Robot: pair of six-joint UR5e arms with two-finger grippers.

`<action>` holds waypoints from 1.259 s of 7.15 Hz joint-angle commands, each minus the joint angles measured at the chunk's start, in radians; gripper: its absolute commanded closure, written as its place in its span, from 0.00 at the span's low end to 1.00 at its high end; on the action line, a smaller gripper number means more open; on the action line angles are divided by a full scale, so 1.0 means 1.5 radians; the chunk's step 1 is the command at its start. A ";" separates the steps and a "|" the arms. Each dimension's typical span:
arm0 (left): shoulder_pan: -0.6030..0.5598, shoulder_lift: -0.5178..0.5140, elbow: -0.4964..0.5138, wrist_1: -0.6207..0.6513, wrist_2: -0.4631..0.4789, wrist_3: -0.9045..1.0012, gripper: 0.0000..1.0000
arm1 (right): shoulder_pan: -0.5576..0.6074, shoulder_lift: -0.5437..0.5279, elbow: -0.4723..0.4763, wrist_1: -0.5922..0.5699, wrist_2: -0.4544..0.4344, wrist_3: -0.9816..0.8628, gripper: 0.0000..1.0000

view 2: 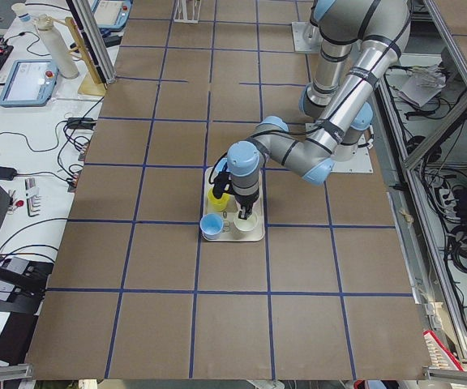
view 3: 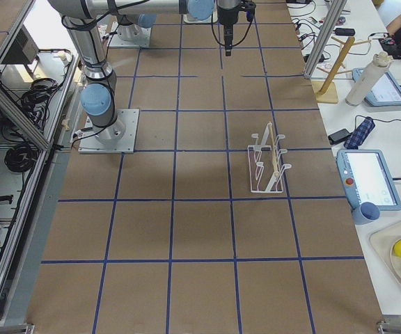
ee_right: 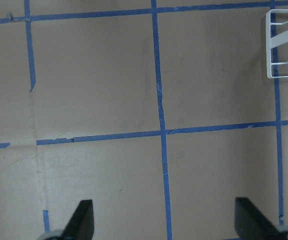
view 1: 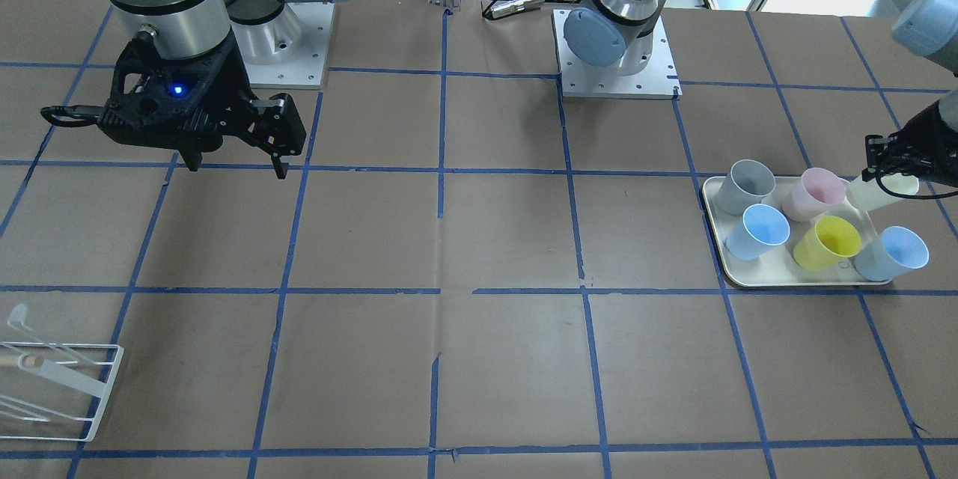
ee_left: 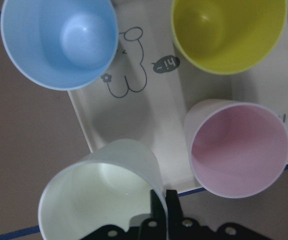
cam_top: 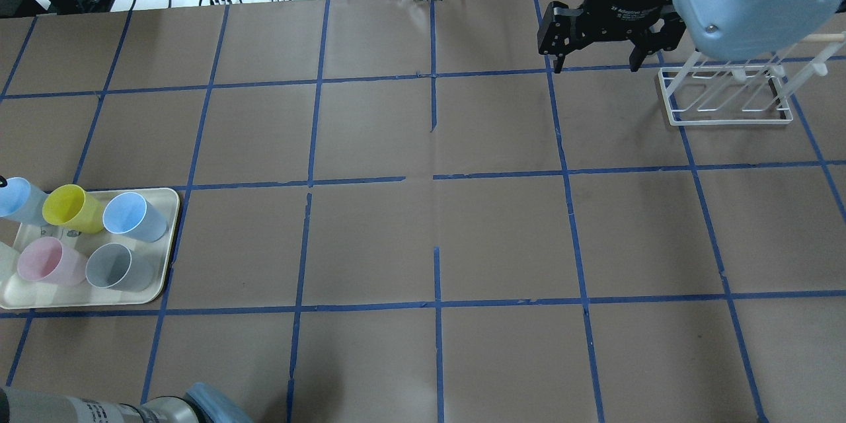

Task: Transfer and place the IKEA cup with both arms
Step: 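Lower the white cup into the tray slot and open the left gripper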

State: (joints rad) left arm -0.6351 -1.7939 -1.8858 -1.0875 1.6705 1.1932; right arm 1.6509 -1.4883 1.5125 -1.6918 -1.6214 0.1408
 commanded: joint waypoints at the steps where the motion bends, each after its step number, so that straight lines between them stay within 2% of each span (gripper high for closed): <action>1: 0.000 -0.020 0.000 0.022 0.000 -0.003 1.00 | 0.000 -0.001 0.000 0.000 0.000 -0.001 0.00; 7: -0.004 -0.039 -0.003 0.022 -0.020 -0.013 1.00 | 0.001 -0.001 0.001 0.000 -0.001 -0.001 0.00; 8: -0.003 -0.038 -0.009 0.023 -0.013 -0.005 0.69 | 0.001 -0.001 0.001 0.000 -0.001 -0.001 0.00; 9: -0.001 -0.037 -0.010 0.022 -0.009 -0.004 0.46 | 0.002 0.000 0.001 0.000 -0.001 -0.002 0.00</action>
State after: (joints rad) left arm -0.6396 -1.8513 -1.8962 -1.0527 1.6491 1.1821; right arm 1.6525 -1.4892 1.5140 -1.6918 -1.6229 0.1392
